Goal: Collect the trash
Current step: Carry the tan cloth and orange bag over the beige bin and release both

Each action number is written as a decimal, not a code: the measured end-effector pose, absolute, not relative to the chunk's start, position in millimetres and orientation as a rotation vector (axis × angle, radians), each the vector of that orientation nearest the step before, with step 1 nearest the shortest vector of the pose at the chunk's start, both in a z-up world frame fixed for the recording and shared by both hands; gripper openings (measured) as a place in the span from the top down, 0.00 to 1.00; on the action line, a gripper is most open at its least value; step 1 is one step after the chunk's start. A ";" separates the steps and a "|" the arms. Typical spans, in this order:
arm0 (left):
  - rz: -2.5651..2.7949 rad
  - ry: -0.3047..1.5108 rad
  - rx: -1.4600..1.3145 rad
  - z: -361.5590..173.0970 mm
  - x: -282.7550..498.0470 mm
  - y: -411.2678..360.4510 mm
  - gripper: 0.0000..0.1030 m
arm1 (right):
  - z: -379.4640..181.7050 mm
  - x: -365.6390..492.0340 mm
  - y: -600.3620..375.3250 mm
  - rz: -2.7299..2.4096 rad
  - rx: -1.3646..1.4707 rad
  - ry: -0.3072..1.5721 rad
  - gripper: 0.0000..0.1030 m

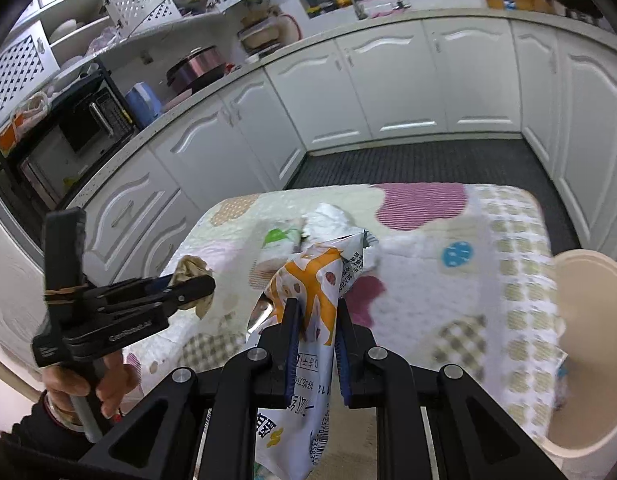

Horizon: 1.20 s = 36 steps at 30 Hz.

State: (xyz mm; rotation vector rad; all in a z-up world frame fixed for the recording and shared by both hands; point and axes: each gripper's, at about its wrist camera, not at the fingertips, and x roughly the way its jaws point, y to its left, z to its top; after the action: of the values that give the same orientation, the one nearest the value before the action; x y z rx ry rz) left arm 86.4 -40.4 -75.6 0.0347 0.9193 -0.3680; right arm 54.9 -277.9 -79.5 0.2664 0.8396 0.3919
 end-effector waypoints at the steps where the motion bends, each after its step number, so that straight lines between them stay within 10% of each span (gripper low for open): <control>1: -0.377 0.914 0.046 -72.9 83.0 -48.4 0.72 | -78.3 51.2 -282.4 0.383 0.271 0.835 0.85; 36: -0.655 0.958 0.216 -81.6 55.8 -304.5 0.72 | -102.2 0.7 -472.4 -0.065 0.306 0.858 0.85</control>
State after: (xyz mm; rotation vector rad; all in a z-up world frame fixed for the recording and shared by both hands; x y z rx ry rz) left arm 55.8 -304.5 -81.6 0.2159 0.9577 -0.6553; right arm 0.7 -472.4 -102.2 0.3063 0.8577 -0.0652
